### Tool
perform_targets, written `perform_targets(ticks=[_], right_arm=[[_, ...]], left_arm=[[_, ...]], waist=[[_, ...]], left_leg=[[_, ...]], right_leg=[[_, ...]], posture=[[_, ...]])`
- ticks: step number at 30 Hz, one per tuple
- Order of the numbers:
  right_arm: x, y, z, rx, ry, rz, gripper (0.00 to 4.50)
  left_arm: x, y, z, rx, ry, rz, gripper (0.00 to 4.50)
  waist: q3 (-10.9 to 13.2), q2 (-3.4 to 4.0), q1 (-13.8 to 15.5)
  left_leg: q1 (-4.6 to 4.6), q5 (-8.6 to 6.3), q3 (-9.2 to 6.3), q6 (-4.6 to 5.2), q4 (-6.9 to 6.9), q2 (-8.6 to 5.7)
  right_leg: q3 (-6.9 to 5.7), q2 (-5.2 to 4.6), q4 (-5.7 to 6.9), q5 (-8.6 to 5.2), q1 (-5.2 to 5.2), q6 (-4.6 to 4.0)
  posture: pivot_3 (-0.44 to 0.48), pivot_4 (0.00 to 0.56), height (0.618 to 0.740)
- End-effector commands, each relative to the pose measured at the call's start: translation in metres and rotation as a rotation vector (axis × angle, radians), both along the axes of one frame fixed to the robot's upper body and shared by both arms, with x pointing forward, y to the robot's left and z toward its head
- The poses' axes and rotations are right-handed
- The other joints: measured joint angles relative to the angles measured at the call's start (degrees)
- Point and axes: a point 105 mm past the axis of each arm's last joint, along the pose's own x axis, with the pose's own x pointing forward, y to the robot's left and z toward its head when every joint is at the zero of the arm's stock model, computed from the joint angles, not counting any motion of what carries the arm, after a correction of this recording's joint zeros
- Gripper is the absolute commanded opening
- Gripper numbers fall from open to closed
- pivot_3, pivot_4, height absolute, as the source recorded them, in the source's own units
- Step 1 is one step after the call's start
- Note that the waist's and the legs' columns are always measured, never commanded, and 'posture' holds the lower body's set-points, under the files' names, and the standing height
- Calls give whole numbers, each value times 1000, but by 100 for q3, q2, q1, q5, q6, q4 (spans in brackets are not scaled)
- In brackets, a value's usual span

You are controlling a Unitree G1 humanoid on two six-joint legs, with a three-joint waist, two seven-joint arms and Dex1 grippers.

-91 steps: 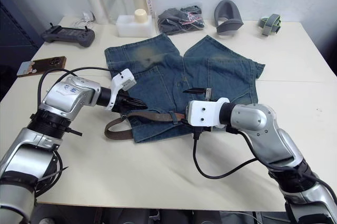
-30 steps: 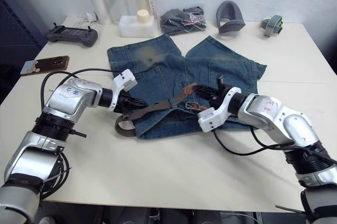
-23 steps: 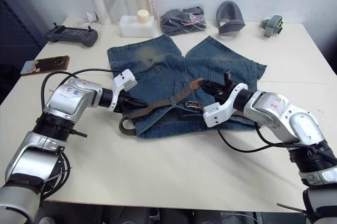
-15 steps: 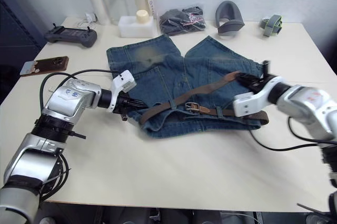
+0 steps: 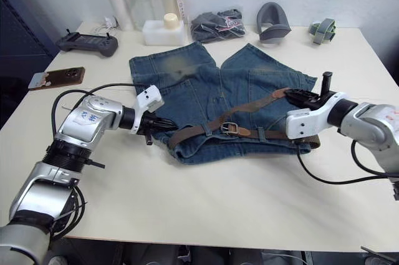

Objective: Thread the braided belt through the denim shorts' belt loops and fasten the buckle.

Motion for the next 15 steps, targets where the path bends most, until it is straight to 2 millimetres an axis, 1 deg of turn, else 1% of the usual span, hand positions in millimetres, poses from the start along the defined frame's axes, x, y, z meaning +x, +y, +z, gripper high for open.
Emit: perform_targets(ticks=[1, 2, 3, 4, 6, 8, 10, 13, 15], right_arm=[[-3, 1, 15, 29, -38, 1, 0], [-3, 1, 15, 30, -37, -2, 0], [-3, 1, 15, 33, -36, -4, 0], [-3, 1, 15, 35, -36, -5, 0], [-3, 2, 16, 40, -36, -6, 0], [-3, 3, 17, 45, -36, -6, 0], [-4, 4, 17, 52, -34, -4, 0], [-4, 7, 15, 64, -29, 1, 0], [-5, 10, 13, 66, -23, 8, 0]], left_arm=[[-2, 1, 10, -74, 54, -1, 1798], [-2, 1, 16, -99, 54, -3, 2111], [-5, 1, 27, -142, 61, -21, 2583], [-8, 1, 36, -171, 62, -37, 2898], [-15, 1, 54, -231, 78, -76, 3849], [-21, 0, 69, -279, 77, -111, 4443], [-27, -2, 75, -291, 86, -137, 4443], [-39, -10, 72, -287, 120, -185, 4443], [-43, -14, 70, -286, 133, -195, 4443]], waist=[[0, 0, -10], [0, 0, -19], [0, 0, -27], [0, 0, -38], [1, 0, -45], [0, 0, -53], [0, 0, -53], [0, 1, -52], [0, 1, -53]], left_leg=[[-1, -1, 0, 1, 1, 0], [-3, -1, 0, 2, 2, 0], [-6, -1, 0, 2, 3, 0], [-11, -1, 0, 2, 4, 0], [-38, 0, -1, 0, 10, 0], [-54, 2, 0, -3, 11, 0], [-53, 3, 0, -4, 10, 0], [-50, 3, 2, -5, 10, 0], [-50, 3, 1, -5, 10, 0]], right_leg=[[0, 0, 0, 0, 0, 0], [0, 0, -1, 0, -1, 0], [-1, 0, 0, 0, -4, 0], [-1, 0, 2, 0, -9, 0], [-1, 0, 12, 1, -36, 1], [0, 0, 17, 1, -54, 2], [0, 0, 18, 1, -55, 2], [2, -1, 19, 1, -54, 2], [2, -1, 20, 1, -54, 2]], posture=[[0, 150, 649], [0, 150, 649], [0, 150, 649], [0, 150, 649], [0, 150, 649], [0, 150, 649], [0, 150, 649], [0, 150, 649], [0, 150, 649]])
